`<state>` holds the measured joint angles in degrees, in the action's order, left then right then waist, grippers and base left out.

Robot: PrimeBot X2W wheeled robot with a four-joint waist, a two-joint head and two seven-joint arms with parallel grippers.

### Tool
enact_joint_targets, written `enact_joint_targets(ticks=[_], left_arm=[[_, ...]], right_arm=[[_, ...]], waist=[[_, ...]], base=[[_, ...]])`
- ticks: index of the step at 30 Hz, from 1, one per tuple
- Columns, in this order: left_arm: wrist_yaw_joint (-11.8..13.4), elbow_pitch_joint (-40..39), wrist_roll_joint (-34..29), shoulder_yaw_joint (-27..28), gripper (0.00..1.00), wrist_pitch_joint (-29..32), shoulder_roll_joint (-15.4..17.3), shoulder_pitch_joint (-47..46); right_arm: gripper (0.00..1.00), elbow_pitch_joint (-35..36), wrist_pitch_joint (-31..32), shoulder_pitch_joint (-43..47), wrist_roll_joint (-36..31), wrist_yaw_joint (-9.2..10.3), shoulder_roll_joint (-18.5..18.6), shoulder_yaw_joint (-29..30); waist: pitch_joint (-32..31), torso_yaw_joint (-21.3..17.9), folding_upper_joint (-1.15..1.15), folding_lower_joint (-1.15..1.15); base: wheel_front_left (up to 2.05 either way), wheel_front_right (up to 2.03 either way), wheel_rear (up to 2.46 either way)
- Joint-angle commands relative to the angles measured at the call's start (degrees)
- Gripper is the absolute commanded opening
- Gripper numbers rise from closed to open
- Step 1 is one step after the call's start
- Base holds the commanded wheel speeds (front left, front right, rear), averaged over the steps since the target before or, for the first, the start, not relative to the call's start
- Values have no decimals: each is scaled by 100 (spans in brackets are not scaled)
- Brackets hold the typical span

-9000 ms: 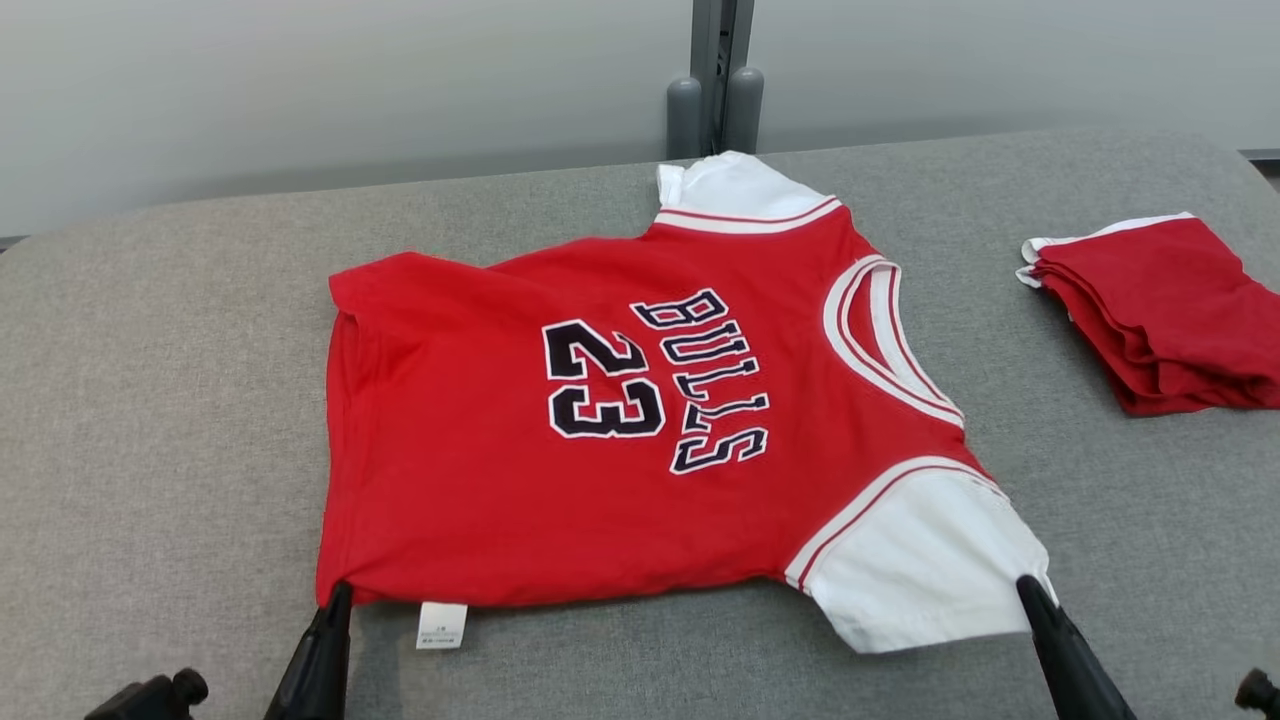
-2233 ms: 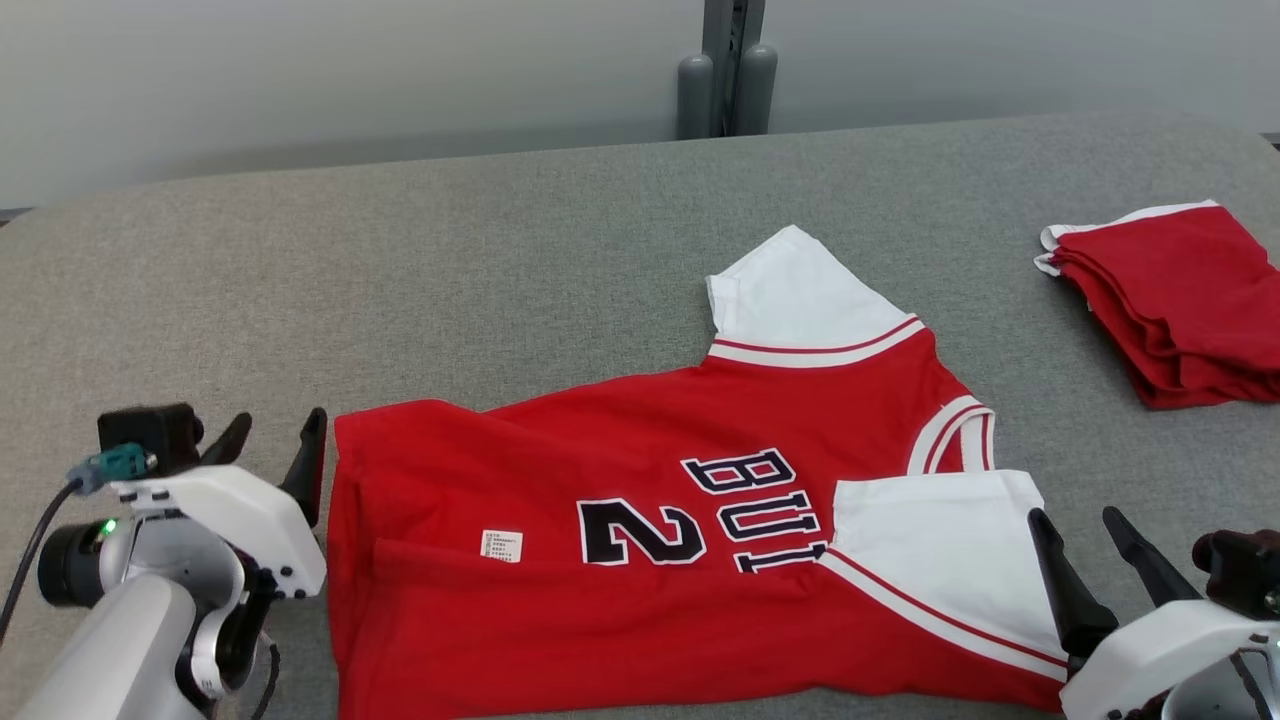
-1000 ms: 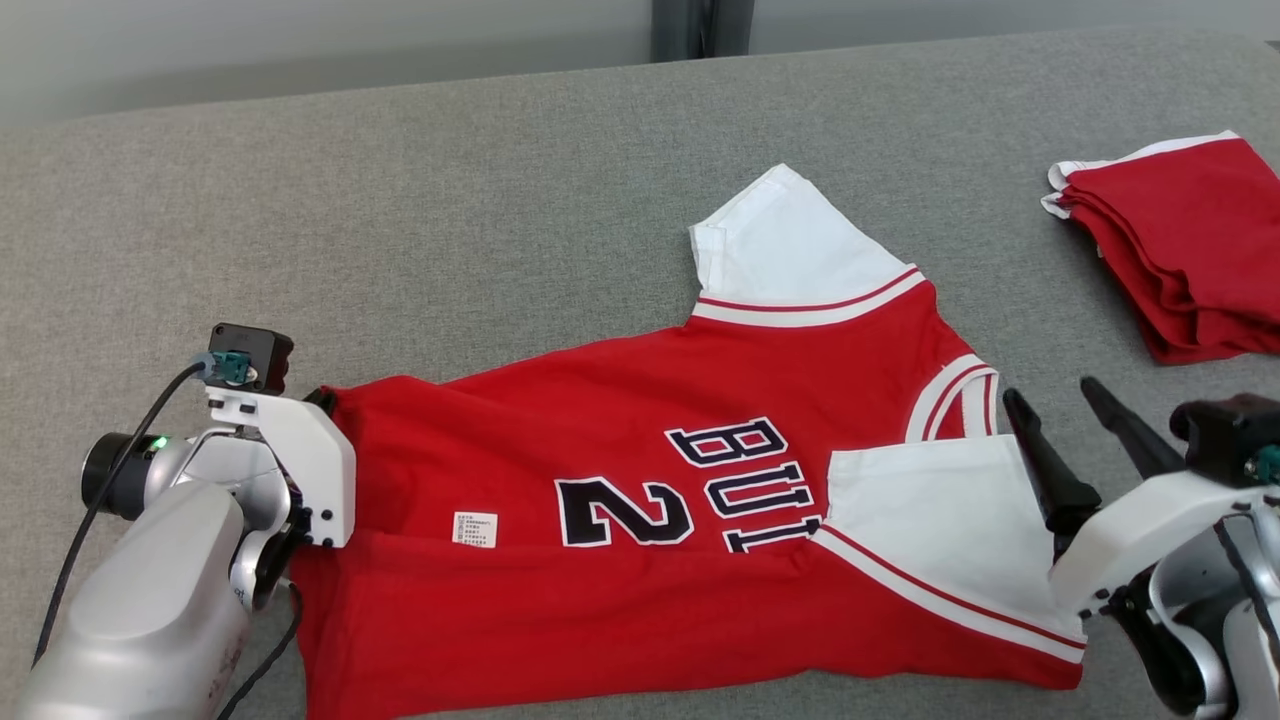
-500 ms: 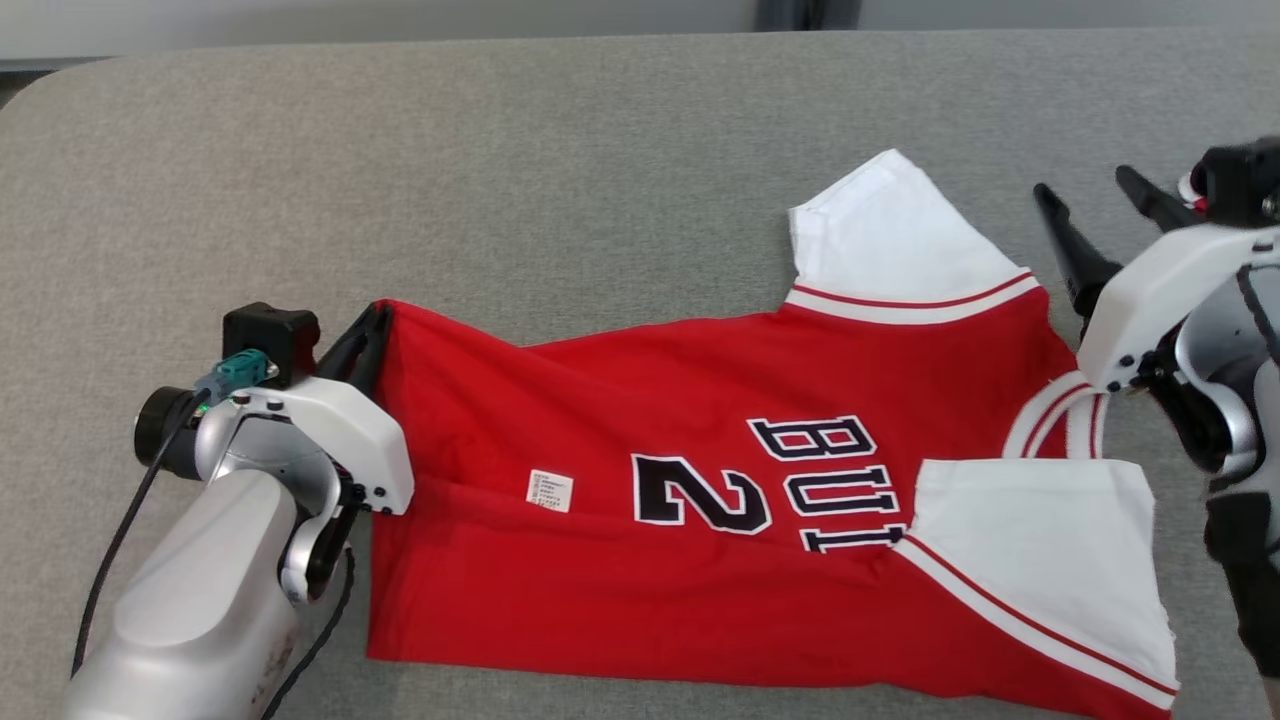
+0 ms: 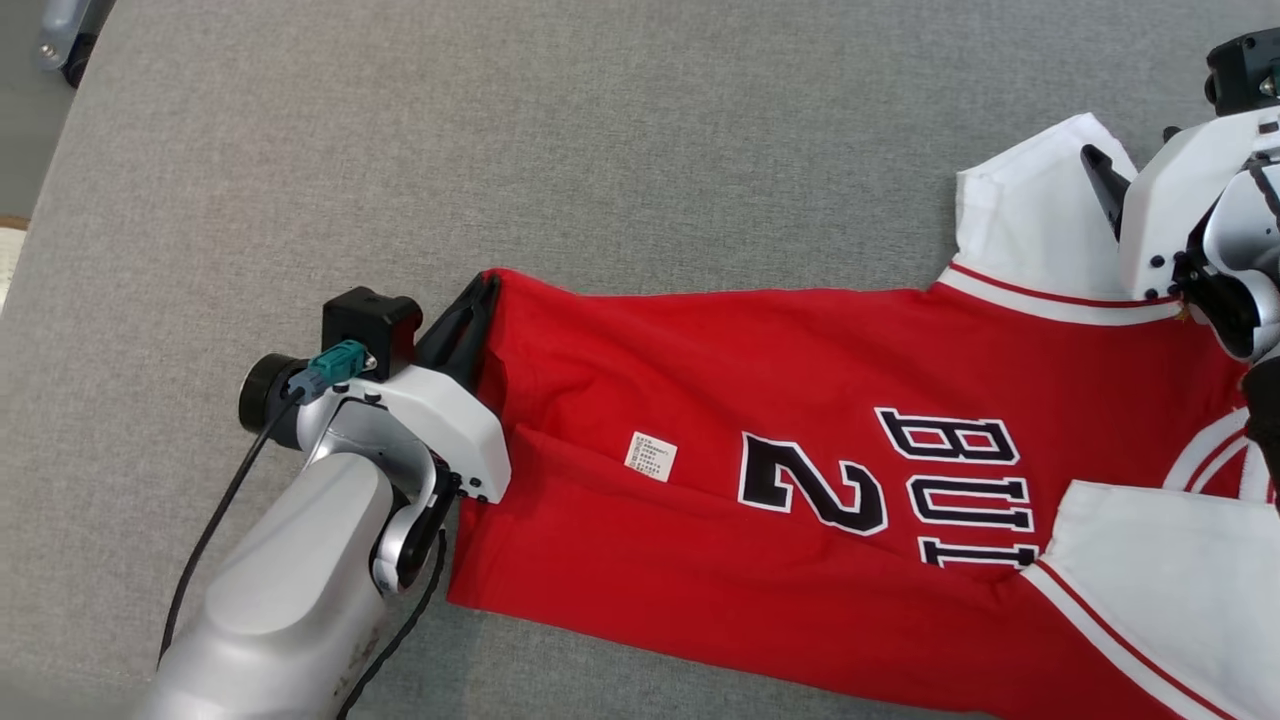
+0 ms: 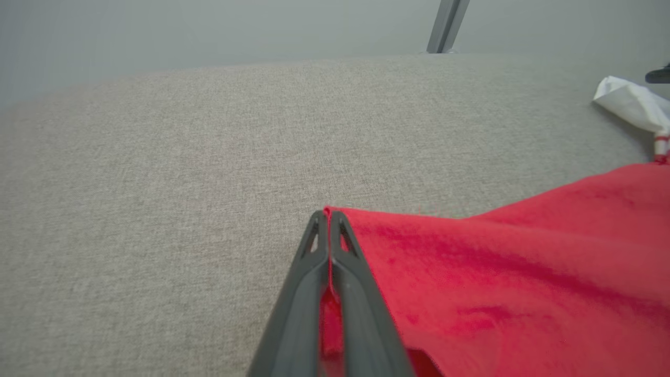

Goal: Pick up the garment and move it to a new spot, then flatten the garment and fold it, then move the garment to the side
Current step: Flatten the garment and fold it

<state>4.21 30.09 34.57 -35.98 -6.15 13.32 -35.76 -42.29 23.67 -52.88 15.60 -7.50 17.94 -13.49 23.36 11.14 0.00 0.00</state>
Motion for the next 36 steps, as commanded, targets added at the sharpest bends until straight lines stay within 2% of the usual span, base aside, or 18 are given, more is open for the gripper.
enact_joint_targets(ticks=[1,7,8,10,12,13,14,16,22,27,31,36], left_arm=[[-10,7,-43,-4,0,-56,-26,-150],[-53,68,-52,-61,0,-166,-144,-259],[-53,88,-50,-71,0,-176,-163,-277],[-68,130,-36,-80,0,-200,-186,-284],[-74,182,-21,-90,0,-215,-193,-263],[-94,223,1,-96,0,-231,-192,-261],[-96,246,4,-97,0,-230,-187,-269],[-93,266,8,-95,0,-234,-178,-286],[-97,324,47,-33,0,-326,-74,-302],[-118,328,96,7,0,-393,24,-162],[-127,271,138,20,0,-410,134,-19],[-116,52,200,41,0,-413,340,278]], right_arm=[[100,-181,-40,-158,-33,1,69,-40],[100,-863,-85,-547,-34,1,36,-121],[88,-973,-87,-591,-11,1,9,-134],[47,-1159,-97,-635,11,1,-37,-189],[39,-1341,-89,-643,32,1,-69,-264],[24,-1509,-114,-657,36,1,-83,-323],[4,-1581,-151,-662,42,1,-105,-349],[0,-1636,-206,-690,53,2,-127,-353],[0,-1741,-898,-864,200,1,-183,-347],[0,-1638,-1306,-756,684,1,-108,-323],[0,-1223,-1430,-401,1218,1,61,-535],[0,-278,-1574,402,1983,1,462,-792]], waist=[[107,130,0,0],[236,277,0,0],[239,287,0,0],[229,292,0,0],[197,279,0,0],[172,260,0,0],[163,249,0,0],[155,235,0,0],[5,51,0,0],[-260,-167,0,0],[-503,-330,0,0],[-772,-483,0,0]], base=[[0,0,0],[0,0,0],[0,0,0],[0,0,0],[0,0,0],[0,0,0],[0,0,0],[0,0,0],[0,0,0],[0,0,0],[0,0,0],[0,0,0]])
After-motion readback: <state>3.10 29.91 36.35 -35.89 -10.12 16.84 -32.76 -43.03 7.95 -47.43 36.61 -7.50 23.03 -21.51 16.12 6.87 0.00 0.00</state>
